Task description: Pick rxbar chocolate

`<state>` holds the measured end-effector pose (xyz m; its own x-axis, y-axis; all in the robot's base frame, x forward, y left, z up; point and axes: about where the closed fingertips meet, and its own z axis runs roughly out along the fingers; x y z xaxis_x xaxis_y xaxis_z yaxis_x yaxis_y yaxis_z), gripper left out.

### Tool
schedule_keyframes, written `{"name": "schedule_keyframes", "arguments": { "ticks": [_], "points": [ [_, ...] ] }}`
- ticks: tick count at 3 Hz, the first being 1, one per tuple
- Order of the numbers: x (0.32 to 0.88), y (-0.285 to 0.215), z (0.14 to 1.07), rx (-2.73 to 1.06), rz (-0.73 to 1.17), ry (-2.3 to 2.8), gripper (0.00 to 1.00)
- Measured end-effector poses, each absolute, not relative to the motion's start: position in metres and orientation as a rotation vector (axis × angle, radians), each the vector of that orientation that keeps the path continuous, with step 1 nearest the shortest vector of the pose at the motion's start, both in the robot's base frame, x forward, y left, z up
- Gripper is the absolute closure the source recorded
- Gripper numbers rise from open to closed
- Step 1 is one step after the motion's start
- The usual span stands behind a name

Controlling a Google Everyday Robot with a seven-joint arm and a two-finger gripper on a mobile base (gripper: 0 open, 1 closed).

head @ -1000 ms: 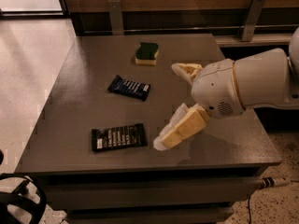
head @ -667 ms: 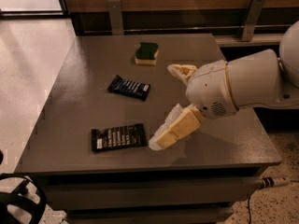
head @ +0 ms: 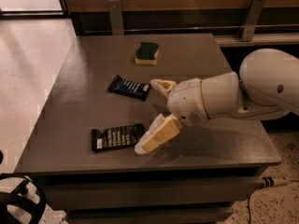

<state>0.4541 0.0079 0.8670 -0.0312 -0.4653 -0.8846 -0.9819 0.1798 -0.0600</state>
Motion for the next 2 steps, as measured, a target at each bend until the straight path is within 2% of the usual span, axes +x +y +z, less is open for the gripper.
{"name": "schedule_keyframes", "arguments": {
  "ticks": [2],
  "points": [
    [0.456,0.032,0.847,-1.432,0.874,1.554,0.00]
  ]
}}
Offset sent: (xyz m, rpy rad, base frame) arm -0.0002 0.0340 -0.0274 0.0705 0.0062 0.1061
